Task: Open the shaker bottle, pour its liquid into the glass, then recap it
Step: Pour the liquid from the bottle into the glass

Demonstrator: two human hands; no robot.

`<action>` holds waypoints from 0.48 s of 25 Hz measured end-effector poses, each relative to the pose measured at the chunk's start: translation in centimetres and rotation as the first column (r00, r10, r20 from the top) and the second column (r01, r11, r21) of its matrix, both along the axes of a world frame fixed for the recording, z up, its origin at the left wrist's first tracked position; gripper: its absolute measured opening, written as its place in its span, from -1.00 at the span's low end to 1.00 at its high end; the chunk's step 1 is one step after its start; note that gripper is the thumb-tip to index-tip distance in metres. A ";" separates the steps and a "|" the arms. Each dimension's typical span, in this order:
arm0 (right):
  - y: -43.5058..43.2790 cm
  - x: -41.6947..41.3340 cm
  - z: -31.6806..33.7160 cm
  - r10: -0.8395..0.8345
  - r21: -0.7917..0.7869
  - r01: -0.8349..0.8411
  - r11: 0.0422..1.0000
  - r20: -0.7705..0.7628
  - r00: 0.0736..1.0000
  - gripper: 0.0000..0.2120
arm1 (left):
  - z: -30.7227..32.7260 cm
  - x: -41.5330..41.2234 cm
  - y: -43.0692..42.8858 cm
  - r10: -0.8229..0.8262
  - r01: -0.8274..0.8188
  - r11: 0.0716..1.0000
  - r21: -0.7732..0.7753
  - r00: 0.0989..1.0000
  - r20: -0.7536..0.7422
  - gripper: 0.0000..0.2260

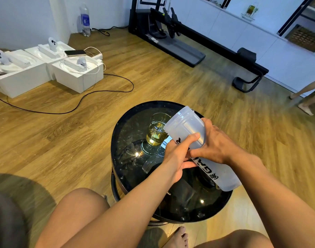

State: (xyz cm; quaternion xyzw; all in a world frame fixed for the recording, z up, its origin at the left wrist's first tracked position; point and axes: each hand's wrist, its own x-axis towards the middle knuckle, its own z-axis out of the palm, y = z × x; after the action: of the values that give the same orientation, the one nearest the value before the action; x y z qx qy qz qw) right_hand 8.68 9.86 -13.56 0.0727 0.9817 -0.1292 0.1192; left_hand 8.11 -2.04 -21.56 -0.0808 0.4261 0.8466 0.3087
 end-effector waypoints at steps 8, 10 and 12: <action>0.0 0.0 -0.1 0.005 0.000 -0.005 1.000 -0.006 1.000 0.09 | -0.1 0.0 0.0 -0.002 0.002 1.000 -0.001 1.000 -0.009 -0.48; 0.1 -0.1 -0.1 0.006 0.003 -0.006 1.000 -0.013 1.000 0.10 | -0.1 0.0 0.0 0.001 -0.001 1.000 -0.003 1.000 -0.011 -0.49; 0.1 -0.1 -0.1 0.006 0.007 -0.006 1.000 -0.013 1.000 0.10 | 0.0 0.0 0.0 0.002 -0.002 1.000 -0.006 1.000 -0.009 -0.47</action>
State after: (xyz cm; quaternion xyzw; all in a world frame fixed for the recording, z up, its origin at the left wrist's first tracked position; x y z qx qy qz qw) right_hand 8.54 9.93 -13.68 0.0692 0.9832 -0.1259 0.1129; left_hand 8.09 -2.06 -21.60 -0.0781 0.4299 0.8459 0.3058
